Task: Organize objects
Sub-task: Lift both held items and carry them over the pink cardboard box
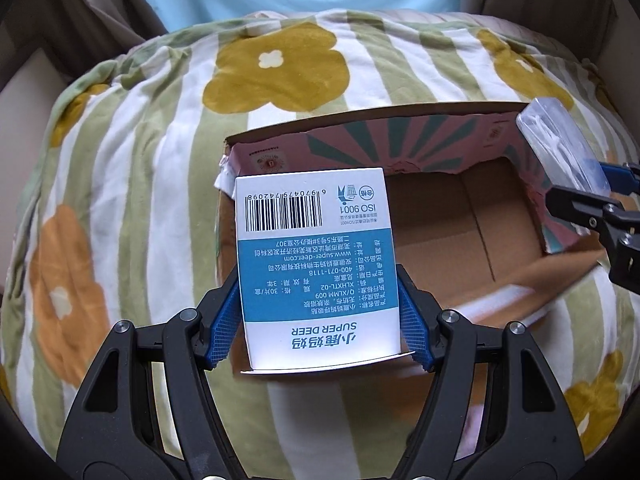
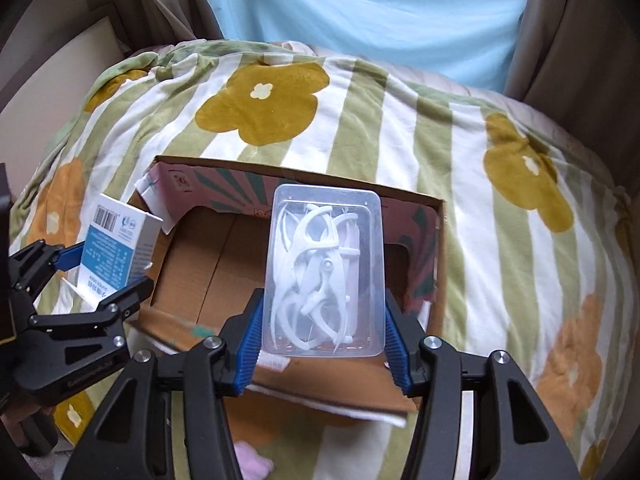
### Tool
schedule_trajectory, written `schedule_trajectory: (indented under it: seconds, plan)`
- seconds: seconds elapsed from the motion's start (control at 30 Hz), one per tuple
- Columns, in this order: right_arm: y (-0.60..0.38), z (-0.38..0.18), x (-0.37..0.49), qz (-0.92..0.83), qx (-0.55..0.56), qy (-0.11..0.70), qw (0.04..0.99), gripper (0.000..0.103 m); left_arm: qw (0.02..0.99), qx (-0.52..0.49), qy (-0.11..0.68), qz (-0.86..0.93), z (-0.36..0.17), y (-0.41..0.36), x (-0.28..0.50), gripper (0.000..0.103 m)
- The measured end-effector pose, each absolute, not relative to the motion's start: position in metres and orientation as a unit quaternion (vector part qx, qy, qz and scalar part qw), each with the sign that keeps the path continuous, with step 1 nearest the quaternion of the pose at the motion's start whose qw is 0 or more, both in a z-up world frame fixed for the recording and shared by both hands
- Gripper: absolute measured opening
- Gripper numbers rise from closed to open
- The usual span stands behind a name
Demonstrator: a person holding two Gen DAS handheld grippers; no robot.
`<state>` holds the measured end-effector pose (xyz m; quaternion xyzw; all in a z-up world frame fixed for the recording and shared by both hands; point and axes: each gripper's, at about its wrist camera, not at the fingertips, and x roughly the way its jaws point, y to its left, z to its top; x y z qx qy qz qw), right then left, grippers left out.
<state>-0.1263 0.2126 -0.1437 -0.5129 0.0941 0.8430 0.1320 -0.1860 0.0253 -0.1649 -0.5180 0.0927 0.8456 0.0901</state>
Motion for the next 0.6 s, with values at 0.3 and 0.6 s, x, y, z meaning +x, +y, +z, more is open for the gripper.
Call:
schedule_trajectory:
  seconds: [0.3,0.6]
  plan:
    - [0.238,-0.193,-0.155,0.815,-0.548,0.131,0.135,0.050,0.096,-0.567,0.080,0.814,-0.212,0.028,-0.239,0.066]
    - [0.243,-0.204,-0.164,0.798,-0.565,0.163,0.133,0.050,0.099,-0.565,0.109,0.812,-0.214,0.038,-0.244,0.072]
